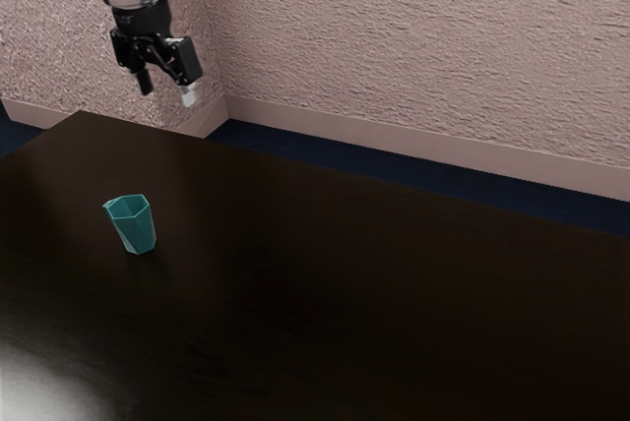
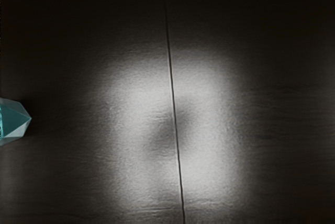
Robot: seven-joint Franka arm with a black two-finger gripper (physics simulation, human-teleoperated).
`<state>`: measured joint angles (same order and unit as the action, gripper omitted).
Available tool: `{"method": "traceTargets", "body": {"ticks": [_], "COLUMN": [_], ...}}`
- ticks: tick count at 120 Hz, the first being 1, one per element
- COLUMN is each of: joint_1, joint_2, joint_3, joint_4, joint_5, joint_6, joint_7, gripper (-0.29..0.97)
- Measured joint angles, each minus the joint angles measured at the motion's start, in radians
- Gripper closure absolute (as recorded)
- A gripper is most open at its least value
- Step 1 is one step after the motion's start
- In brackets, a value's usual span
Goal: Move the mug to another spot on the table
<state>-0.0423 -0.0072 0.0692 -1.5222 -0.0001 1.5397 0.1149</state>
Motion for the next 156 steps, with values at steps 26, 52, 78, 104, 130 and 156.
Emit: {"method": "traceTargets", "body": {"ticks": [26, 52, 78, 104, 130, 156], "joint_1": [-0.003, -0.037, -0.126, 0.021, 0.153, 0.314], "joint_2": [0.001, -0.003, 0.047, 0.189, 0.343, 0.437], "joint_3": [0.015, 0.060, 0.180, 0.278, 0.277, 0.161], "joint_4": [0.000, 0.000, -0.001, 0.019, 0.077, 0.076], "joint_5": [-0.013, -0.019, 0.028, 0.006, -0.150, -0.254], "joint_6": [-0.001, -0.008, 0.031, 0.147, 0.215, 0.236], "joint_7": [0.008, 0.022, 0.164, 0.448, 0.754, 1.048], "gripper": [0.00, 0.00, 0.00, 0.00, 0.00, 0.00]}}
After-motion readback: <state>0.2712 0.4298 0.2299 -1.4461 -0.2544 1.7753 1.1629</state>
